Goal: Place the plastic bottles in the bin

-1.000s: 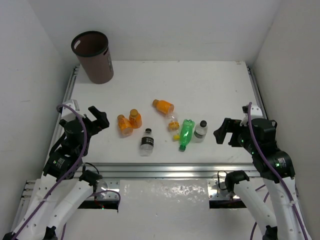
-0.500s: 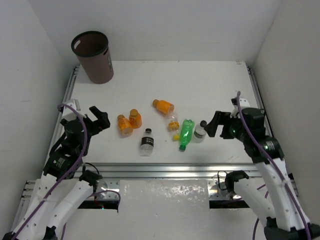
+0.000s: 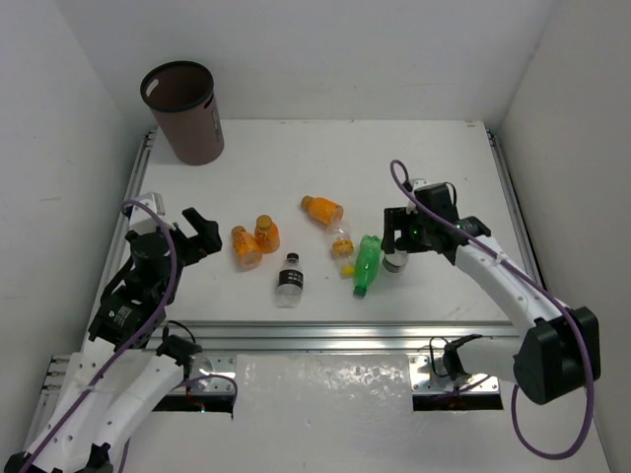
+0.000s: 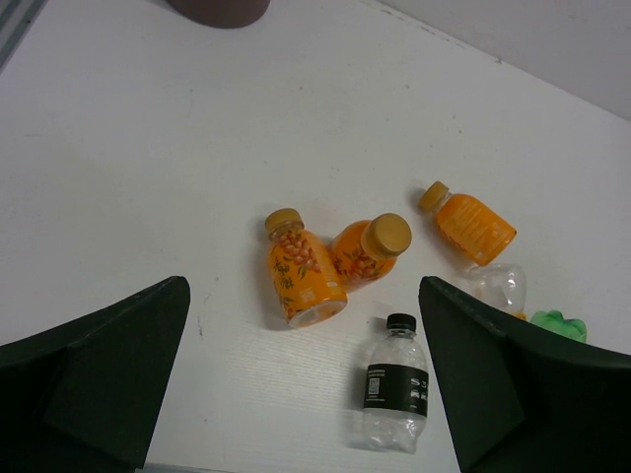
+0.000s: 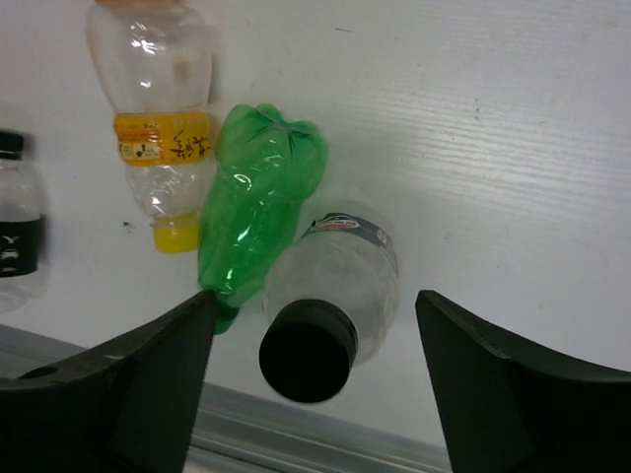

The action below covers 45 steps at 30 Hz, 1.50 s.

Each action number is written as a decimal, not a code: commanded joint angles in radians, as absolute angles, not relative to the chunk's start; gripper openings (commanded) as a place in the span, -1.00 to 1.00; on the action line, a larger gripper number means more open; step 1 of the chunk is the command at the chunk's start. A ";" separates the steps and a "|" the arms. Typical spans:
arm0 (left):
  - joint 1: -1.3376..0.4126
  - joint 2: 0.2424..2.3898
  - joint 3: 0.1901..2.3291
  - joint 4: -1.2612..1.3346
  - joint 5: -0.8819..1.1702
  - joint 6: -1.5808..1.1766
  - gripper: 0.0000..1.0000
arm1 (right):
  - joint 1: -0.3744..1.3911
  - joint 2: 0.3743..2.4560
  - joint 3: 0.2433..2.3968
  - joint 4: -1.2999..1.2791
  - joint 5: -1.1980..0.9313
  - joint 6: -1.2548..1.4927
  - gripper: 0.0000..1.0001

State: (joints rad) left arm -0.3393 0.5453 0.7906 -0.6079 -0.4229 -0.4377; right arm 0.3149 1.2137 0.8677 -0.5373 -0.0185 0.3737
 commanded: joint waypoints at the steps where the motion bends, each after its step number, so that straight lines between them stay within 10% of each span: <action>1: -0.334 0.551 0.792 -0.555 -0.405 -0.422 0.99 | 0.344 1.255 0.854 -0.428 0.034 0.324 0.57; 5: -0.334 0.539 0.792 -0.543 -0.358 -0.407 0.99 | 0.376 1.260 0.867 -0.466 0.127 0.322 -0.12; 12: -0.333 0.558 0.784 -0.456 -0.140 -0.350 0.99 | 0.380 1.112 0.902 -0.607 0.219 0.359 -0.55; 17: -0.374 0.731 0.853 -0.344 0.222 -0.380 1.00 | 0.379 1.043 1.053 -0.730 0.135 0.362 -0.58; 27: -0.794 0.961 1.081 -0.267 0.186 -0.129 1.00 | 0.379 1.095 1.270 -0.757 -0.735 0.356 -0.57; 41: -0.974 1.111 1.183 -0.330 0.316 -0.023 0.96 | 0.377 1.083 1.252 -0.505 -1.115 0.515 -0.57; 45: -0.994 1.121 1.192 -0.304 0.411 -0.026 0.52 | 0.377 1.097 1.275 -0.515 -1.078 0.508 -0.58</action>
